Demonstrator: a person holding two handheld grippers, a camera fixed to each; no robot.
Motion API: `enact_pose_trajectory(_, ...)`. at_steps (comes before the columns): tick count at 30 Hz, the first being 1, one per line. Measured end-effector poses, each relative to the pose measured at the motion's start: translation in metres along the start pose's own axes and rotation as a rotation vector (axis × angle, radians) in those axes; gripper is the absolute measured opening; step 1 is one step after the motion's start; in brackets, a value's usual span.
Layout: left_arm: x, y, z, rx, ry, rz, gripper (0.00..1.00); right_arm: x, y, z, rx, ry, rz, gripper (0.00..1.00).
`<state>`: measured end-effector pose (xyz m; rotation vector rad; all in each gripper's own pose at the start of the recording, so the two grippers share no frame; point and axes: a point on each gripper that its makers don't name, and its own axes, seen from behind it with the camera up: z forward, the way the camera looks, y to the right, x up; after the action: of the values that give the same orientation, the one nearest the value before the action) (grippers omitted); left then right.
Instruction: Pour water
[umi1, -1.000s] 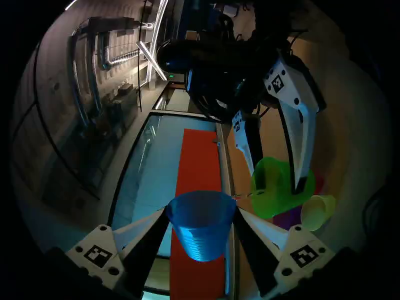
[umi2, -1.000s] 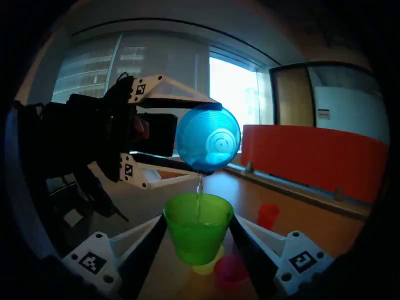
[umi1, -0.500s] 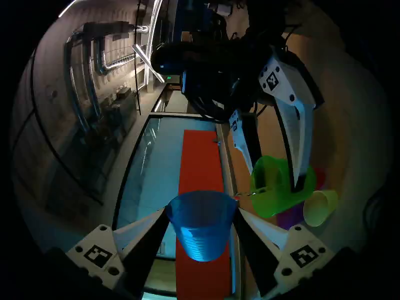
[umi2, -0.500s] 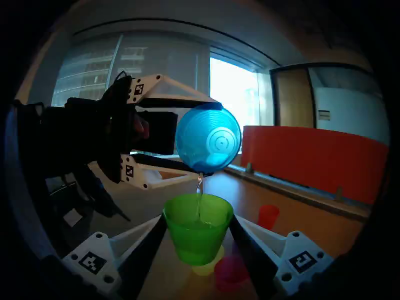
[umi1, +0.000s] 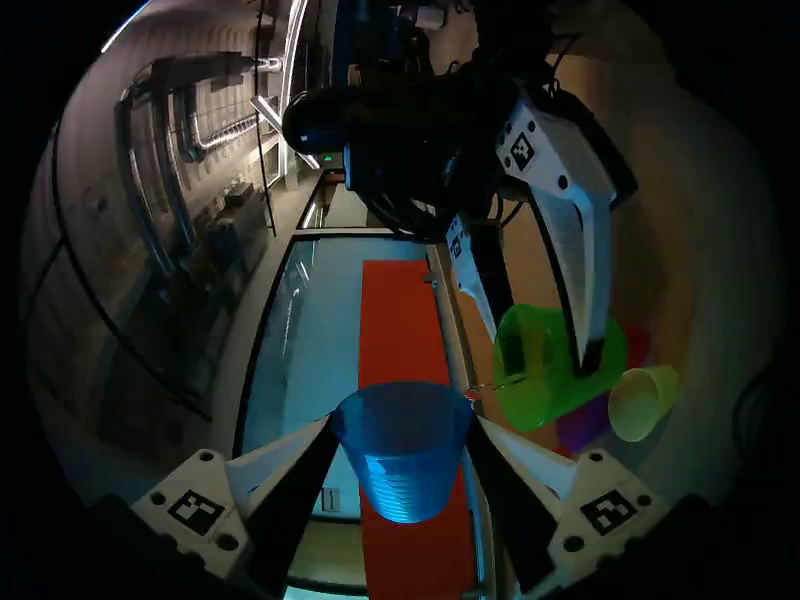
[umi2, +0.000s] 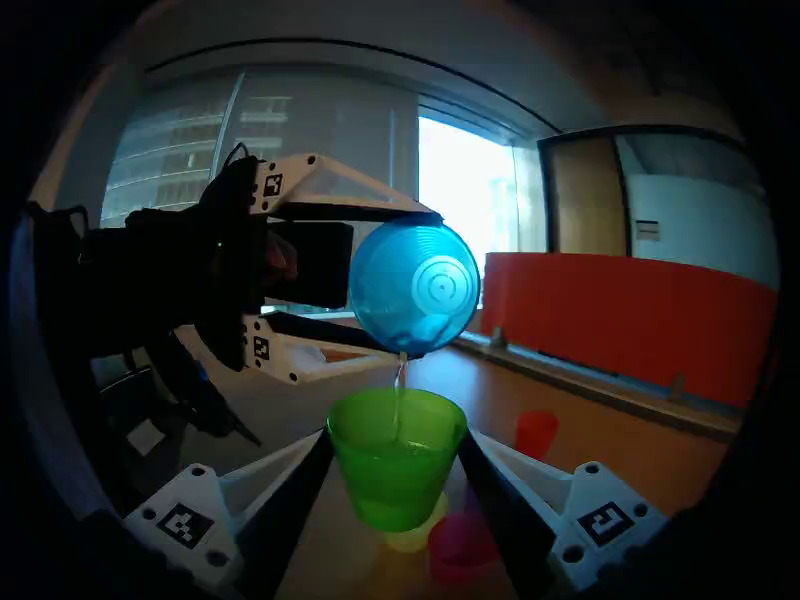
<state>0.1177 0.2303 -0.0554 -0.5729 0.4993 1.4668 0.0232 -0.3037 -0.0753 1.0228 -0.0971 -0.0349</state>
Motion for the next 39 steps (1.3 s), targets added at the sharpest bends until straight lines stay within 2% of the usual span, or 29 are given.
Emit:
enact_pose_trajectory(26,0.0068,0.0038,-0.0074,0.009,0.000,0.055,0.88,-0.0015,0.0000,0.0014,-0.002,0.001,-0.001,0.91)
enact_pose_trajectory(39,0.0073,-0.0026,-0.0032,0.018,0.005,0.032,0.88,0.0015,0.0015,-0.0015,-0.009,0.004,-0.004,0.91)
